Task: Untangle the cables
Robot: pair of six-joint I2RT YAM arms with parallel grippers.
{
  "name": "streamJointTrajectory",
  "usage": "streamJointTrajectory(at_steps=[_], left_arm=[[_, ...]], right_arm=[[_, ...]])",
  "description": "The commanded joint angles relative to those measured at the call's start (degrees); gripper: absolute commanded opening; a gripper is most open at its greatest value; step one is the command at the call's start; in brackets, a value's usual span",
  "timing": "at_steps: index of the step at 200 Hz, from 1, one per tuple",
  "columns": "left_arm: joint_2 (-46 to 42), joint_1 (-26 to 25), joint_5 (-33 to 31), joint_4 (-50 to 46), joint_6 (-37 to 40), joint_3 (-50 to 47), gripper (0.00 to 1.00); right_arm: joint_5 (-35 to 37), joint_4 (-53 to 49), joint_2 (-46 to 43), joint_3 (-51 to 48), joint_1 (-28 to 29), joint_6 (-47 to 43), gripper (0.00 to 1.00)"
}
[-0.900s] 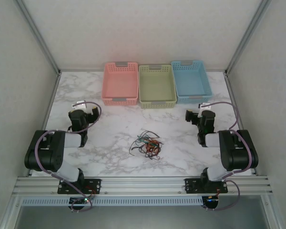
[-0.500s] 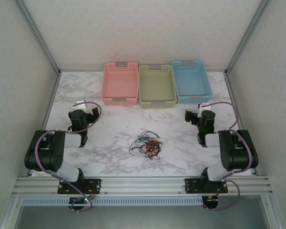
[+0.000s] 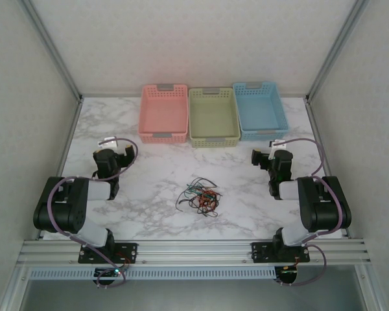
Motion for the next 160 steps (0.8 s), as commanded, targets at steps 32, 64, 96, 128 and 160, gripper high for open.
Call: streamJointTrajectory(at_steps=[32,64,96,128,160], left_arm=[[0.08,0.79,1.28,-0.78,-0.93,0.94,1.00],[0.08,0.78,1.31,-0.74,-0.87,0.99,1.00],[-0.50,-0.22,-3.38,-0.17,-1.16,0.57,1.00],[-16.17,-2.47,-15.62,-20.47,-6.03,5.01,1.00],[-30.27,-2.33,-12.89,-27.73,-19.37,4.46,1.00]], right_arm=[[-0.46,0.41,-0.03,0.85,-0.20,-0.94,0.99],[-0.46,0.42,-0.03,0.85,-0.19,-0.93,0.99],[-0.46,0.47,-0.03,0.85,-0.20,-0.94,0.99],[-0.53,0.33,-0.03,0.90,-0.24,-0.95,0.99],[-0.47,0.44,-0.03,0.87,-0.30,-0.93,0.99]])
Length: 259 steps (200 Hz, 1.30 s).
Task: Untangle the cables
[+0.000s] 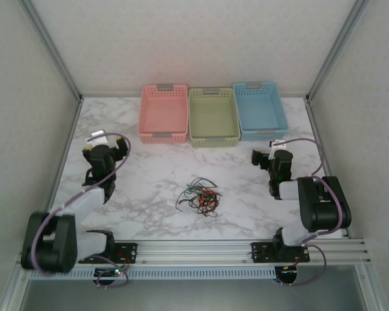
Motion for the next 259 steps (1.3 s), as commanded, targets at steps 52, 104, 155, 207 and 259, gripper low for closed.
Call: streamJointTrajectory(at_steps=[52,104,155,207,259], left_arm=[[-16.75,2.23,12.78,-42.93,-28.34,17.08,1.00],[-19.34,1.10,32.92,-61.00,-27.86,23.75,1.00],[-27.27,-0.19,37.74,-78.07,-19.40,27.04,1.00],[-29.54,-1.38,37.24,-75.85,-18.55,25.18,1.00],[-28.22,-1.30,38.98,-74.66,-18.74,23.92,1.00]], right_arm=[[3.68,-28.46,-22.60,9.28,1.77,3.67,0.99],[-8.18,-49.34,-41.49,12.12,1.21,23.05,0.99],[-22.04,-74.55,-44.55,21.99,1.69,28.01,0.93],[-30.11,-86.95,-38.26,27.57,13.70,27.63,0.72],[-22.63,-91.59,-29.02,32.87,31.17,24.29,0.59]])
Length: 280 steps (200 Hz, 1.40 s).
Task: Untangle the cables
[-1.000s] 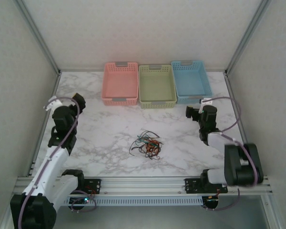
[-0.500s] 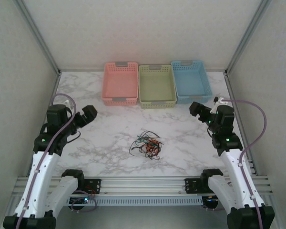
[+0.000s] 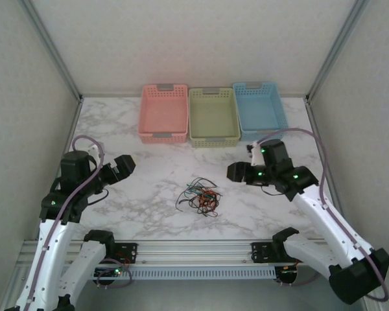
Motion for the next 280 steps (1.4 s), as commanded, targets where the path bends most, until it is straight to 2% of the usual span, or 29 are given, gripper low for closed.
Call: streamJointTrajectory(at_steps=[1,34,60,84,114,132,144,201,280], left_arm=[[0.53,-0.16,1.83,-0.23,1.18,-0.68,1.00],[2.86,-0.72,4.46,0.34,1.10,-1.26,1.00],[3.40,-0.90,4.57,0.53,1.03,-1.44,1.00],[3.60,-0.87,4.39,0.50,0.98,-1.44,1.00],[3.86,-0.89,4.42,0.49,0.99,-1.50,1.00],[3.79,-0.85,3.98,0.33,1.08,-1.53,1.00],[3.65,-0.80,3.63,0.28,1.05,-1.51,1.00],[3.71,-0.78,3.08,0.22,0.99,-1.52,1.00],[4.17,-0.82,3.16,0.19,0.97,-1.61,1.00]], right_arm=[[3.14,-4.11,3.54,2.75,5.69,-1.62,0.59],[7.94,-3.03,11.54,6.35,15.18,-2.57,0.44],[16.33,-4.32,19.70,12.59,22.80,-3.83,0.43],[20.86,-4.38,27.08,17.46,26.49,-4.17,0.44],[23.63,-4.40,35.04,23.83,28.59,-3.62,0.47],[27.21,-7.63,40.15,28.82,29.92,-4.05,0.48],[27.15,-8.85,42.67,30.96,30.08,-3.86,0.48],[29.71,-12.64,47.98,35.02,31.19,-3.55,0.47],[33.17,-14.58,49.63,34.85,31.96,-3.72,0.30]])
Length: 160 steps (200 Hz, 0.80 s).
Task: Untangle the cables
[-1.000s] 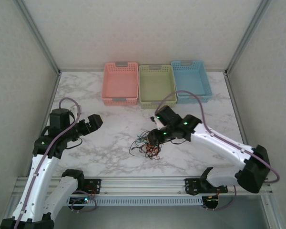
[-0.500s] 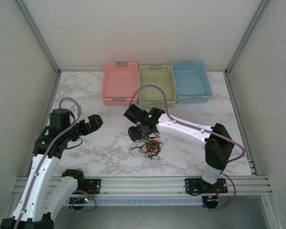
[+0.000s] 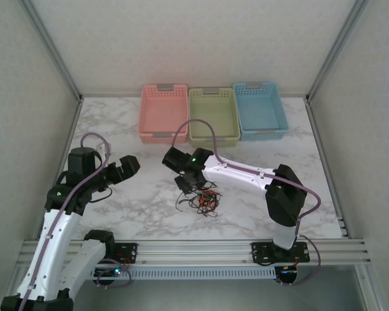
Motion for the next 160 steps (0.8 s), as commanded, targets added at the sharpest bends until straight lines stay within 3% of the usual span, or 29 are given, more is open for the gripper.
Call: streamJointTrajectory(at_steps=[1,70,117,160], left_arm=[[0.15,-0.36,0.01,0.15,0.97,-0.59,1.00],[0.64,-0.33,0.12,0.23,0.97,-0.54,1.00],[0.93,-0.31,0.95,0.41,1.14,-0.56,1.00],[0.67,-1.13,3.34,0.98,1.01,0.15,0.99]], right_arm=[[2.62,-2.05,0.63,1.29,0.53,-0.38,0.30],[3.47,-1.78,-2.56,0.72,0.46,-1.21,0.00],[-0.36,1.78,-10.04,-1.08,-1.00,-2.62,0.00],[-9.25,8.90,-20.82,-7.07,-5.33,-3.13,0.00]])
